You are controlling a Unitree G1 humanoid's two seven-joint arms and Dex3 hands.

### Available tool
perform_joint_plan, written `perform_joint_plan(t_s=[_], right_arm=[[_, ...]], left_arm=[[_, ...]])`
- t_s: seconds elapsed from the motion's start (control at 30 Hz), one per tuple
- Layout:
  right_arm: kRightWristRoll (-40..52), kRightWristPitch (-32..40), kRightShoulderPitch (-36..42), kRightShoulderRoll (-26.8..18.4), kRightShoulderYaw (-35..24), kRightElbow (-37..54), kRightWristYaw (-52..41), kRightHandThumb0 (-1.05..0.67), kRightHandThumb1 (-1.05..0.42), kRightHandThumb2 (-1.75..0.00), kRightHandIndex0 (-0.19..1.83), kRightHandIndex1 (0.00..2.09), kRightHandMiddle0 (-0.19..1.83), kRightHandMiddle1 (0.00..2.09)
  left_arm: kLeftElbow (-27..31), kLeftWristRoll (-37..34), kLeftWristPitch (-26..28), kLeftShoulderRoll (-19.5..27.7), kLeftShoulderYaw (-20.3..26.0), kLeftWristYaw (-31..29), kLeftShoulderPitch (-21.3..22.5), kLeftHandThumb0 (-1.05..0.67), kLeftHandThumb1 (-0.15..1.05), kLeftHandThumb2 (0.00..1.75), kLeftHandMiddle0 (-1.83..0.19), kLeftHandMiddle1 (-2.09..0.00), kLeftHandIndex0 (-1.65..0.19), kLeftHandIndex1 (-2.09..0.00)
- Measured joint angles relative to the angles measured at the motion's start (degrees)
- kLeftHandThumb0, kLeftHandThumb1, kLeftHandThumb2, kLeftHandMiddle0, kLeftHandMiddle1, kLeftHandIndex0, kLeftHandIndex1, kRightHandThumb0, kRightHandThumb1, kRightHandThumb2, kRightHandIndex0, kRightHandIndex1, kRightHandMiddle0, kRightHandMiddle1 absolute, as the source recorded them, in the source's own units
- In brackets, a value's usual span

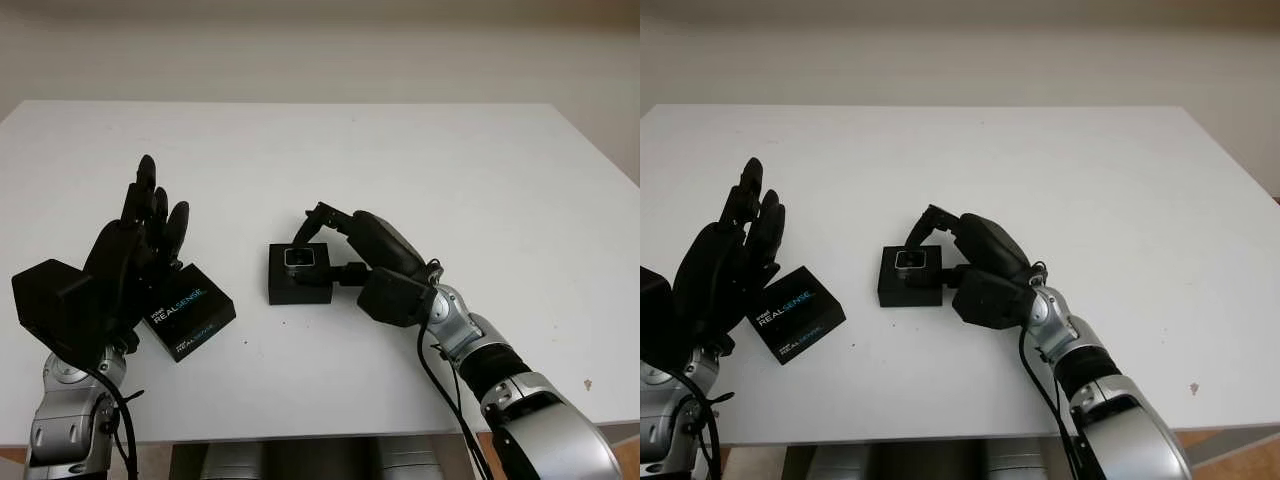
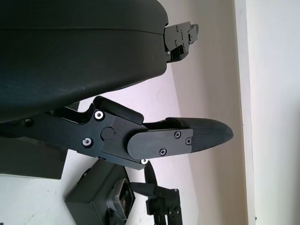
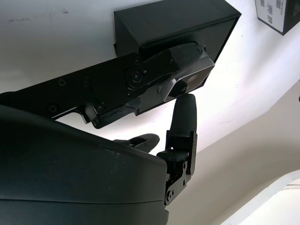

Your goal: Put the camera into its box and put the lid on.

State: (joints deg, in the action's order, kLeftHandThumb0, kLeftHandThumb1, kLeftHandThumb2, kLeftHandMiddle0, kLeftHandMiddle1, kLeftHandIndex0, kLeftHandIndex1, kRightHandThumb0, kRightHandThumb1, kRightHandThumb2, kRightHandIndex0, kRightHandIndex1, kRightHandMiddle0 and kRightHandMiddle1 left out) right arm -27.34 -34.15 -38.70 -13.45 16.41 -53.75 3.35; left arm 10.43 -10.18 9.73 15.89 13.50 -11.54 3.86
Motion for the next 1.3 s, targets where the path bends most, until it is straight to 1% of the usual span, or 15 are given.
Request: perform_joint_plan(t_s=[0.33, 0.37, 0.4, 0.43, 0.5, 0.6, 0.67, 0.8, 0.93, 1.13, 1.3], right_arm=[[-0.32, -1.06, -1.53, -0.43, 0.59, -1.96, -0.94, -0.49, -0.96, -0.06, 0.38, 0.1, 0.41, 1.41], [0.02, -1.05, -1.58, -0.46, 0.58, -1.96, -1.52, -0.49, -0.96, -0.05, 0.37, 0.09, 0.38, 1.35], [0.5, -1.04, -1.59, -0.49, 0.54, -1.96, -2.19, -0.51, -0.95, -0.05, 0.34, 0.07, 0.31, 1.26], [0.93, -1.02, -1.59, -0.57, 0.48, -1.96, -2.86, -0.53, -0.95, -0.05, 0.32, 0.06, 0.29, 1.17], [1.25, -0.8, -1.58, -0.86, 0.49, -1.89, -4.35, -0.56, -0.95, -0.05, 0.24, 0.03, 0.22, 0.9], [1.06, -0.49, -1.53, -1.79, 0.84, -0.64, -6.12, -0.61, -0.94, -0.05, 0.13, 0.02, 0.19, 0.54], [0.7, -0.32, -1.5, -2.86, 1.07, 0.8, -6.93, -0.64, -0.94, -0.06, 0.07, 0.02, 0.15, 0.4], [0.18, 0.6, -0.9, -4.98, 1.21, 4.46, -8.62, -0.68, -0.96, -0.06, -0.02, 0.01, 0.07, 0.25], [0.43, 2.48, 0.72, -6.65, 1.16, 10.37, -11.41, -0.69, -0.97, -0.06, -0.07, 0.01, 0.04, 0.19], [1.87, 5.18, 2.7, -7.74, 0.66, 17.51, -14.37, -0.72, -1.01, -0.07, -0.1, 0.02, 0.02, 0.14], [5.39, 7.33, 5.0, -8.04, -1.47, 24.82, -16.26, -0.74, -1.05, -0.09, -0.08, 0.04, 0.01, 0.11]], left_arm=[[0.0, 0.01, 0.01, 0.0, 0.0, -0.07, -0.01, -0.73, 1.05, 0.49, 0.19, 0.0, 0.19, 0.0], [0.0, 0.01, 0.01, 0.0, 0.0, -0.02, -0.01, -0.72, 1.05, 0.49, 0.19, 0.0, 0.19, 0.0], [0.0, 0.01, 0.01, 0.0, 0.0, 0.01, -0.02, -0.72, 1.05, 0.5, 0.19, 0.0, 0.19, 0.0], [0.0, 0.02, 0.01, 0.0, 0.0, 0.02, -0.02, -0.72, 1.05, 0.5, 0.19, 0.0, 0.19, 0.0], [0.0, 0.01, 0.0, 0.0, 0.0, 0.02, -0.02, -0.71, 1.05, 0.5, 0.19, 0.0, 0.19, 0.0], [0.0, 0.01, 0.0, 0.0, 0.0, 0.07, -0.02, -0.72, 1.05, 0.49, 0.19, 0.0, 0.19, 0.0], [0.0, 0.01, 0.01, -0.02, 0.0, 0.17, -0.02, -0.72, 1.05, 0.49, 0.19, 0.0, 0.19, 0.0], [0.0, 0.0, 0.0, -0.03, 0.0, 0.18, -0.02, -0.71, 1.05, 0.49, 0.19, 0.0, 0.19, 0.0], [0.01, 0.03, 0.07, -0.04, -0.04, 0.26, -0.02, -0.71, 1.05, 0.5, 0.19, 0.0, 0.19, 0.0], [0.0, 0.03, 0.12, -0.04, -0.05, 0.2, -0.02, -0.72, 1.05, 0.5, 0.19, 0.0, 0.19, 0.0], [0.0, 0.04, 0.09, -0.08, -0.05, 0.28, -0.03, -0.71, 1.05, 0.5, 0.19, 0.0, 0.19, 0.0]])
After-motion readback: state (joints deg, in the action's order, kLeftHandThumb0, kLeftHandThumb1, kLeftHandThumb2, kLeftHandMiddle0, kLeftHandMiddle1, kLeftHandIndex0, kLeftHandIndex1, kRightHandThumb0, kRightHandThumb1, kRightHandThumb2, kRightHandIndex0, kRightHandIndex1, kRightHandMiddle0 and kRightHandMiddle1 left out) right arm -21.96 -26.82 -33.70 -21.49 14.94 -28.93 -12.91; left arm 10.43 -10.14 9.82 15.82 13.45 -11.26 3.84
